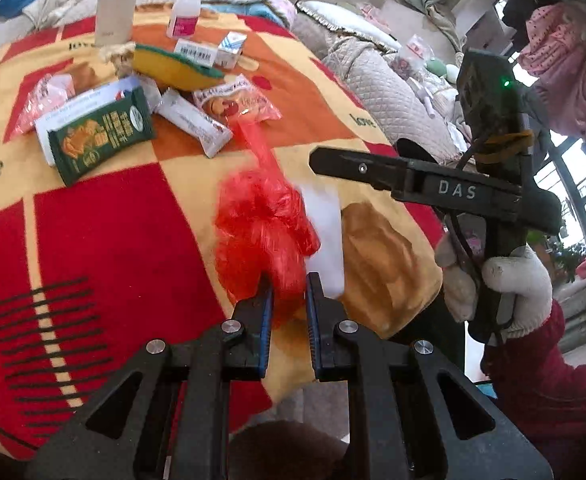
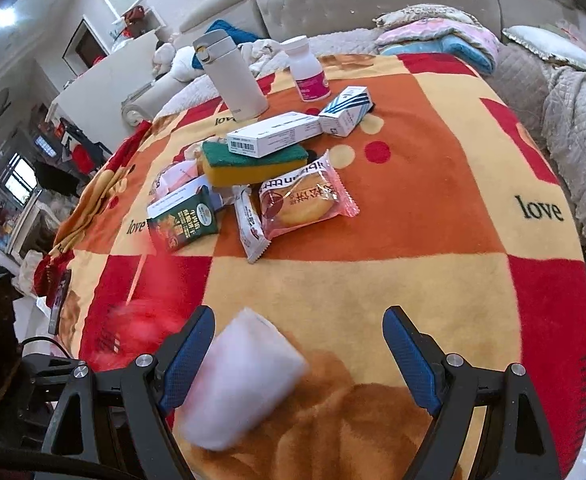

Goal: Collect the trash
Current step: 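Grasp the white foam block with the right tool while the left holds the bag, then carry the red bag and foam block to the black bin and release both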

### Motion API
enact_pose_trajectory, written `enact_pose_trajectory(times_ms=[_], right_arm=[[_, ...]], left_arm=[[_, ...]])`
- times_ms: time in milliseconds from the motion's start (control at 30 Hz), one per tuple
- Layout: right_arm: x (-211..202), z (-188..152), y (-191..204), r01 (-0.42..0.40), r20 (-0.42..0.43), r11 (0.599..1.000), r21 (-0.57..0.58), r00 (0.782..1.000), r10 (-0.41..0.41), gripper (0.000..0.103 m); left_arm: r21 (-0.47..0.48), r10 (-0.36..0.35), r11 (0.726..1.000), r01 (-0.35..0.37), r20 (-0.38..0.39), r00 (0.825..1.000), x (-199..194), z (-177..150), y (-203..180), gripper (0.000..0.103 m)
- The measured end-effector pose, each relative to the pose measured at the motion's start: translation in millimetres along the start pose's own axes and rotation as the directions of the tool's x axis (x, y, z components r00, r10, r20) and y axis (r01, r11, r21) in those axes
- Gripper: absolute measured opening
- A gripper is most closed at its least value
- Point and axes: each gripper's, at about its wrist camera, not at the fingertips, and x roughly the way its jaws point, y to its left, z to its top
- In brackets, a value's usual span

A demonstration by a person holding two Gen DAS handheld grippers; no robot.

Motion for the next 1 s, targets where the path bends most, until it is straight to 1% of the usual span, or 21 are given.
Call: enact_pose_trajectory(times_ms=[67, 133, 167, 267, 333, 467, 500, 567, 633, 667, 700, 767, 867, 933, 1000], right_arm=[[-3, -3, 0, 0.008, -0.006, 1.0, -0.002, 1.0, -0.008, 0.084], [-6, -6, 0, 0.016, -0.012, 1.0, -0.002, 1.0, -0.016, 0.084], [-6, -8, 0, 0.016, -0.013, 1.0, 0.0, 1.0, -0.016, 0.084], [-5, -16, 3, 0.009, -0.033, 1.0, 0.015, 0.999, -0.008, 0.085], [0, -22, 6, -0.003, -0.05, 1.0, 0.029, 0.999, 0.004, 0.085], [15, -31, 22, -0.002, -0.089, 0.999, 0.04, 0.996, 0.006, 0.085], [18, -33, 26, 0.001, -0.094, 0.999, 0.038, 0.996, 0.003, 0.085], [27, -35, 35, 0.019, -0.102, 0.999, 0.032, 0.995, -0.015, 0.085], [38, -36, 43, 0.05, -0.103, 0.999, 0.022, 0.994, -0.047, 0.089], [42, -37, 46, 0.07, -0.098, 0.998, 0.007, 0.993, -0.069, 0.09], [43, -37, 48, 0.084, -0.091, 0.996, -0.011, 0.992, -0.085, 0.09], [42, -38, 50, 0.09, -0.082, 0.995, -0.049, 0.992, -0.093, 0.081], [30, -35, 40, 0.073, -0.066, 0.994, -0.076, 0.995, -0.078, 0.079], [18, -31, 31, 0.083, -0.04, 0.994, -0.078, 0.995, -0.086, 0.079], [6, -26, 21, 0.077, -0.018, 0.995, -0.065, 0.997, -0.079, 0.079]], left_arm=[[-0.004, 0.025, 1.0, -0.025, 0.026, 0.999, -11, 0, 5, 0.012], [-0.009, 0.074, 0.997, -0.074, 0.05, 0.996, -21, 1, 13, 0.012], [-0.014, 0.11, 0.994, -0.11, 0.066, 0.992, -25, 2, 18, 0.012], [-0.04, 0.188, 0.982, -0.185, 0.088, 0.978, -30, 3, 31, 0.012], [-0.057, 0.217, 0.975, -0.213, 0.085, 0.972, -31, 0, 40, 0.012], [-0.078, 0.238, 0.97, -0.232, 0.089, 0.967, -36, -9, 52, 0.012], [-0.087, 0.244, 0.968, -0.236, 0.095, 0.965, -39, -10, 53, 0.015], [-0.121, 0.215, 0.972, -0.202, 0.109, 0.971, -46, -11, 60, 0.02], [-0.144, 0.195, 0.973, -0.177, 0.118, 0.974, -51, -10, 64, 0.04], [-0.15, 0.193, 0.973, -0.173, 0.126, 0.973, -53, -9, 65, 0.057], [-0.155, 0.19, 0.974, -0.167, 0.145, 0.971, -58, -9, 65, 0.06], [-0.149, 0.179, 0.976, -0.156, 0.156, 0.971, -60, -8, 66, 0.06], [-0.112, 0.179, 0.98, -0.164, 0.136, 0.974, -51, -4, 63, 0.063], [-0.094, 0.188, 0.979, -0.178, 0.101, 0.977, -36, 0, 60, 0.064], [-0.079, 0.181, 0.981, -0.176, 0.068, 0.981, -19, 2, 58, 0.064]])
